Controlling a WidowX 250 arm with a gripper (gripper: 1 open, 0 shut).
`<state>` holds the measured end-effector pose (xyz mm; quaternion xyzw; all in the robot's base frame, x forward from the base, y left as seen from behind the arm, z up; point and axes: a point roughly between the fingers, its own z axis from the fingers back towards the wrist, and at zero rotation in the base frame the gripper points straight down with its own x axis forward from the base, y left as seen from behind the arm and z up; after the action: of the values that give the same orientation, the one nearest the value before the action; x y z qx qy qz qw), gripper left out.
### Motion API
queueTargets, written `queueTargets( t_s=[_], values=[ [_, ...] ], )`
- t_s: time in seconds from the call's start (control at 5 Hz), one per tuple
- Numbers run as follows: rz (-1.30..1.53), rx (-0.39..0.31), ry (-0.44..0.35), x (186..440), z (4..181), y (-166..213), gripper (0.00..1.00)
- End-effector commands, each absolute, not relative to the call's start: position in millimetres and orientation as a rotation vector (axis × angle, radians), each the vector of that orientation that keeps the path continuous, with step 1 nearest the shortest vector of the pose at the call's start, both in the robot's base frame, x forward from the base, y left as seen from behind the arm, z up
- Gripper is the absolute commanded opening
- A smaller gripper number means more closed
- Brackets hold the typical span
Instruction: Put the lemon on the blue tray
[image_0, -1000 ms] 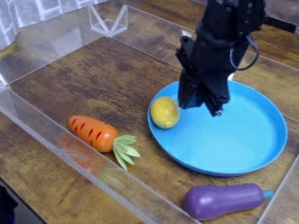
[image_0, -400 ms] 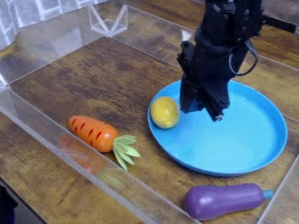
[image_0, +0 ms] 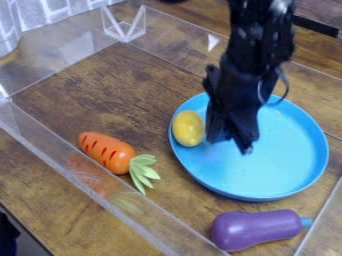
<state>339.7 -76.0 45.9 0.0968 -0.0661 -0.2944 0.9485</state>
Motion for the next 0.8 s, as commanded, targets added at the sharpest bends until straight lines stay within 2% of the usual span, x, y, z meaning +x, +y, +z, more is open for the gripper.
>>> queueTargets(
  t_s=[0.0, 0.2, 0.6],
  values=[
    [-0.629, 0.182, -0.185, 344.5, 47.4, -90.0, 0.0],
    [-0.64, 0.163, -0.174, 347.6, 33.7, -93.0, 0.0],
    [-0.631, 0.132, -0.183, 350.0, 27.2, -97.1, 0.0]
  ],
)
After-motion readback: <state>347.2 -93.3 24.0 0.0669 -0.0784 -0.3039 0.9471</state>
